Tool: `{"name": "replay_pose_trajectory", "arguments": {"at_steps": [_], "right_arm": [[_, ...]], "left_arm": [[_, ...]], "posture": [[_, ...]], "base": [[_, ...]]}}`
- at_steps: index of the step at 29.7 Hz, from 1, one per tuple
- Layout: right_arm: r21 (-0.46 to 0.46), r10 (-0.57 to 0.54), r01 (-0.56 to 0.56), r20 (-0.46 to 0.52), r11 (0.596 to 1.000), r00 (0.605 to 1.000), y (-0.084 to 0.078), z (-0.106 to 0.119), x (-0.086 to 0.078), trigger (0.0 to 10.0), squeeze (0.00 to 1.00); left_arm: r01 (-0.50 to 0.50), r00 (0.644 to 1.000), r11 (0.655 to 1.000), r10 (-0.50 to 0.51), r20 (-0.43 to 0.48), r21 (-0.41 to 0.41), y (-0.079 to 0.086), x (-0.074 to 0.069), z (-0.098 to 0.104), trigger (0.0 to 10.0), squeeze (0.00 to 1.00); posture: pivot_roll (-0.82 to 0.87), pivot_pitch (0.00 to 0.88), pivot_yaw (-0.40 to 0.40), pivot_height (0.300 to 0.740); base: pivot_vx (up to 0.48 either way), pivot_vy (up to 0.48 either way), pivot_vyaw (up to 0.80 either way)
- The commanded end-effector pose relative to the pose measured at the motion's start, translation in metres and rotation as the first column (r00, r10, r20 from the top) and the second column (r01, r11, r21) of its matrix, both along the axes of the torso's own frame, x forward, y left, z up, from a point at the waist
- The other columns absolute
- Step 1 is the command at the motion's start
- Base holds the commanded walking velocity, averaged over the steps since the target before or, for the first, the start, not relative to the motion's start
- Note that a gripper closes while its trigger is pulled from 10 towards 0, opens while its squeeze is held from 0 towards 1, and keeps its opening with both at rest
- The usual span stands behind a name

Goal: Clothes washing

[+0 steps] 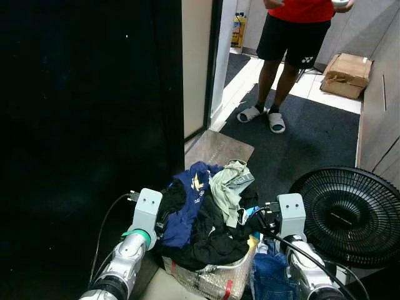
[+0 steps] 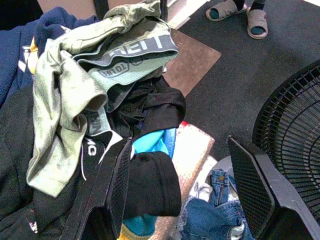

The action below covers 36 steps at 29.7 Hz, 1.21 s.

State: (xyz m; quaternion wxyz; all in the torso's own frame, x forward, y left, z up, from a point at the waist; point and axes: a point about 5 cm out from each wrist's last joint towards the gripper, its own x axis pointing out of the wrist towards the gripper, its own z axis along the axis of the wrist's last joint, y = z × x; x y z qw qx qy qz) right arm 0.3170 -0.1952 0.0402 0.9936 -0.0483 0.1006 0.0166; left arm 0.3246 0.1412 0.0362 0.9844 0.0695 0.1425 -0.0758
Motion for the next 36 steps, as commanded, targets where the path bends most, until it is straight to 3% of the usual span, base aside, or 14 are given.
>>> {"name": "replay_pose_trajectory", "arguments": {"at_steps": [1,8,9,10,11,13,14,19,20,21,27,32,35,36], "right_arm": [[0.014,-0.008,0.008,-0.017,1.0,1.0,0.0,-0.004,-0.003,10.0,0.0],[0.014,-0.008,0.009,-0.017,1.0,1.0,0.0,-0.004,-0.003,10.0,0.0],[0.02,0.019,-0.019,-0.005,1.0,1.0,0.006,-0.001,0.0,10.0,0.0],[0.02,0.019,-0.019,-0.005,1.0,1.0,0.006,-0.001,0.0,10.0,0.0],[0.053,0.203,-0.205,0.05,0.977,0.978,0.06,0.017,0.018,10.0,0.0],[0.053,0.203,-0.205,0.05,0.977,0.978,0.06,0.017,0.018,10.0,0.0],[0.072,0.217,-0.221,0.052,0.973,0.975,0.068,0.021,0.022,10.0,0.0],[0.089,0.161,-0.163,0.033,0.983,0.986,0.053,0.016,0.019,10.0,0.0],[0.084,0.101,-0.103,0.026,0.991,0.995,0.033,0.009,0.011,10.0,0.0],[0.081,0.087,-0.089,0.026,0.993,0.996,0.029,0.007,0.008,10.0,0.0],[0.07,0.062,-0.065,0.041,0.995,0.997,0.021,0.006,0.005,10.0,0.0],[0.069,0.084,-0.089,0.063,0.994,0.994,0.026,0.016,0.014,10.0,0.0],[0.068,0.128,-0.133,0.08,0.989,0.989,0.037,0.024,0.021,10.0,0.0],[0.064,0.168,-0.173,0.086,0.983,0.982,0.047,0.029,0.025,10.0,0.0]], "left_arm": [[-0.005,0.999,1.0,0.006,-0.045,0.008,0.001,-0.007,-0.01,10.0,0.0],[-0.006,0.999,1.0,0.006,-0.046,0.009,0.001,-0.006,-0.01,10.0,0.0],[-0.011,0.999,1.0,0.011,-0.039,0.012,0.002,-0.003,-0.006,10.0,0.0],[-0.011,0.999,1.0,0.011,-0.039,0.012,0.002,-0.003,-0.006,10.0,0.0],[-0.074,0.997,0.997,0.073,0.026,0.012,0.022,0.002,0.007,10.0,0.0],[-0.074,0.997,0.997,0.073,0.026,0.012,0.022,0.002,0.007,10.0,0.0],[-0.13,0.99,0.991,0.128,0.054,0.019,0.039,-0.008,0.005,10.0,0.0],[-0.178,0.982,0.984,0.176,0.066,0.028,0.054,-0.022,-0.001,10.0,0.0],[-0.159,0.986,0.987,0.157,0.053,0.031,0.049,-0.021,-0.004,10.0,0.0],[-0.148,0.988,0.988,0.147,0.047,0.032,0.047,-0.02,-0.005,10.0,0.0],[-0.105,0.994,0.994,0.104,0.033,0.035,0.038,-0.015,-0.003,10.0,0.0],[-0.101,0.994,0.994,0.101,0.032,0.029,0.033,-0.013,-0.001,10.0,0.0],[-0.118,0.992,0.993,0.117,0.039,0.027,0.035,-0.012,0.001,10.0,0.0],[-0.132,0.99,0.991,0.131,0.046,0.026,0.039,-0.012,0.002,10.0,0.0]], "posture": [[-0.02,0.147,0.055,0.74],[-0.02,0.147,0.055,0.74],[-0.04,0.207,0.064,0.74],[-0.04,0.207,0.064,0.74],[0.08,0.29,-0.01,0.74],[0.08,0.29,-0.01,0.74],[0.12,0.264,-0.05,0.74],[0.08,0.224,-0.033,0.74],[0.06,0.211,-0.022,0.74],[0.04,0.197,-0.006,0.74],[0.01,0.184,0.01,0.74],[0.0,0.175,0.009,0.74],[0.02,0.176,-0.002,0.74],[0.03,0.178,-0.011,0.74]], "base": [[0.0,0.0,0.0],[0.0,0.0,0.0],[0.0,0.0,0.0],[0.0,0.0,0.0],[0.0,0.0,0.0],[0.0,0.0,0.0],[0.0,0.0,0.0],[0.0,0.0,0.0],[0.0,0.0,0.0],[0.0,0.0,0.0],[0.0,0.0,0.0],[0.0,0.0,0.0],[0.0,0.0,0.0],[0.0,0.0,0.0]]}}
